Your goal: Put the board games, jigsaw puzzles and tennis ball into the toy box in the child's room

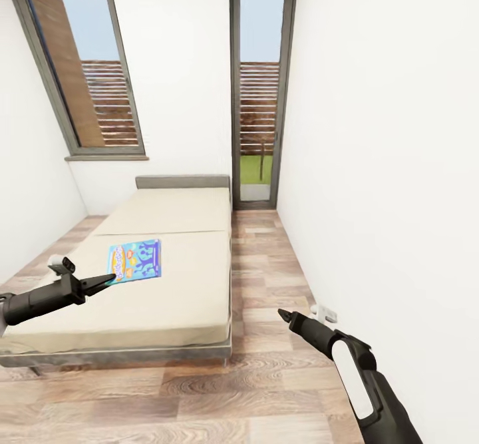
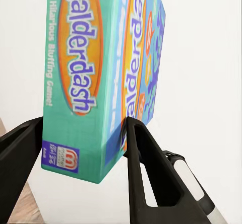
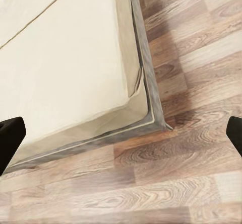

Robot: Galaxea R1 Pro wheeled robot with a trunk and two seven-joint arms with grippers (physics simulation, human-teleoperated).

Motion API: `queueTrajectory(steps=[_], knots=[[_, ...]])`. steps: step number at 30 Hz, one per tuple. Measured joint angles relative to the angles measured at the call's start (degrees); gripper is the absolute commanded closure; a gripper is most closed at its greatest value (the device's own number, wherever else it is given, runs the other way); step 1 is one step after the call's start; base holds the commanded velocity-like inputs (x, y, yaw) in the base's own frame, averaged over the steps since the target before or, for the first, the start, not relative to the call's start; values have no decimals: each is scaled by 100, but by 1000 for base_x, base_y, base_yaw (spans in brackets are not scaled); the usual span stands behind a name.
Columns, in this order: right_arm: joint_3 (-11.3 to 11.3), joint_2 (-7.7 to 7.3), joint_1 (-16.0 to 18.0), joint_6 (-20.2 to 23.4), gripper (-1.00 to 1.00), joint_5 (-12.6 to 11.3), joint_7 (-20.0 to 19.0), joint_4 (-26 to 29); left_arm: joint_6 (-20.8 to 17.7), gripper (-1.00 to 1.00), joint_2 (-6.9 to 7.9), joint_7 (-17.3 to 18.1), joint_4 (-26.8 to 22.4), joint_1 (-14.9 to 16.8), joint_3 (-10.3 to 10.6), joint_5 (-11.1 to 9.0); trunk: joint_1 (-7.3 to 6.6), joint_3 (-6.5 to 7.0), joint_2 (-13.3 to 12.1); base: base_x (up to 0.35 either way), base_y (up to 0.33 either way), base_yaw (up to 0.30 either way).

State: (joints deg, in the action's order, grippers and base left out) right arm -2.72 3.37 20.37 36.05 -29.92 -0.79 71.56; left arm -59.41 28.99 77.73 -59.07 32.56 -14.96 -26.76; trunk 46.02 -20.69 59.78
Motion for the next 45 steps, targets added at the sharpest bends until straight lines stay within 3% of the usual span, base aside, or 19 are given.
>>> queueTrajectory(steps=[10, 45], knots=[[8, 0, -11, -2, -100, 4, 0, -4, -3, 100, 63, 6, 0, -1, -16, -3, -222, 180, -401, -25, 0, 273], [26, 6, -19, -11, -100, 18, 0, -9, 4, 100, 62, 6, 0, -2, -17, 1, -992, 810, -1807, 0, 0, 287]])
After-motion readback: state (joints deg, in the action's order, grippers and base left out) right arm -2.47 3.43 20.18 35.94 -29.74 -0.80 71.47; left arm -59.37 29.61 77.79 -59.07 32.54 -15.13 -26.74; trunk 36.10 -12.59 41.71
